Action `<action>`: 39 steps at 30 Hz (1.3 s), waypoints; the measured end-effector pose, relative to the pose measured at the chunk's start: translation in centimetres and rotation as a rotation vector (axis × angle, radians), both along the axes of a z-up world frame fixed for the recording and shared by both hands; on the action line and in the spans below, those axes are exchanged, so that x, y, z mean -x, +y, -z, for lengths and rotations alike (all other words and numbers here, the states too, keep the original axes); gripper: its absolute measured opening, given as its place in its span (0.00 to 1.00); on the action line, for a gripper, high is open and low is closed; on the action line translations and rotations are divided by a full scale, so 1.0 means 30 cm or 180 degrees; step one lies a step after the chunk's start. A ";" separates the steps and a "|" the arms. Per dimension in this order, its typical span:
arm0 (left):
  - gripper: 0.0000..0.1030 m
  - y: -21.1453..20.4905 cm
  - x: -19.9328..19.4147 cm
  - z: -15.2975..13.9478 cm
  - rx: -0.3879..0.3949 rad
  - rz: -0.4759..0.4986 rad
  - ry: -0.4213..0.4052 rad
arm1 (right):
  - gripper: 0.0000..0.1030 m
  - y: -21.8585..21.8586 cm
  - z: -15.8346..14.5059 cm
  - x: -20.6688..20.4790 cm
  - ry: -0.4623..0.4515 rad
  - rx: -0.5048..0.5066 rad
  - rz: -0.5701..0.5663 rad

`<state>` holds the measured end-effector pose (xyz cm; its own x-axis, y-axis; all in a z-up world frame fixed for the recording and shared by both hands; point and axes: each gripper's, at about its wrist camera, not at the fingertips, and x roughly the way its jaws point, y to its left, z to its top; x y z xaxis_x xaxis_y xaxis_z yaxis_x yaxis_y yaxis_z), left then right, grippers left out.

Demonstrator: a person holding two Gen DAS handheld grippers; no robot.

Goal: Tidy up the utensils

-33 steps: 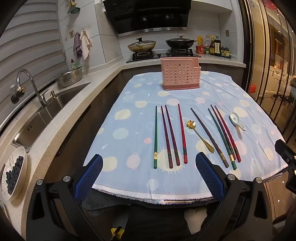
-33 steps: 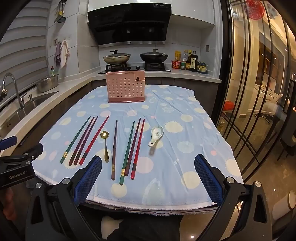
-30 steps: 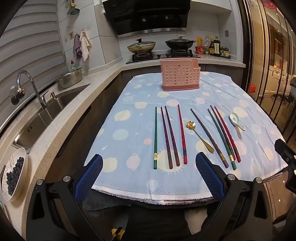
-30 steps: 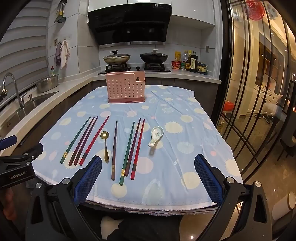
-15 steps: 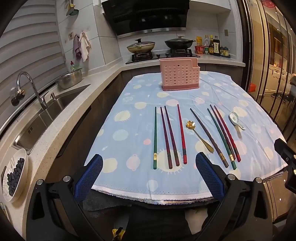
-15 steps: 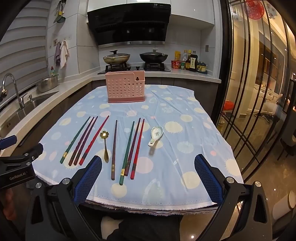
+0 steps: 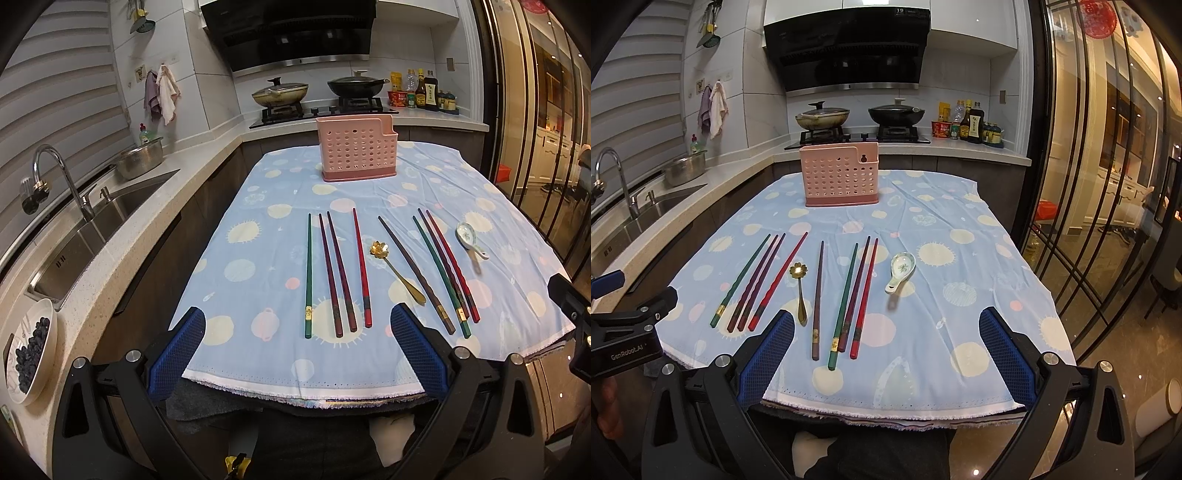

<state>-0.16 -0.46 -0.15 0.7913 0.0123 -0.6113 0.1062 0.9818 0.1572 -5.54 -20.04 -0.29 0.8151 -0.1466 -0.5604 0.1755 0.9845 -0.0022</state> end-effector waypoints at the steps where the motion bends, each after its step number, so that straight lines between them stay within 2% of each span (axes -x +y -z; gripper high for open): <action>1: 0.93 0.000 0.000 -0.001 -0.0002 0.0000 0.0001 | 0.93 0.000 0.004 0.001 0.0001 0.0000 0.0001; 39: 0.93 -0.028 0.001 -0.002 -0.0027 0.0022 0.0017 | 0.93 -0.004 0.004 0.012 0.0003 -0.0008 0.0004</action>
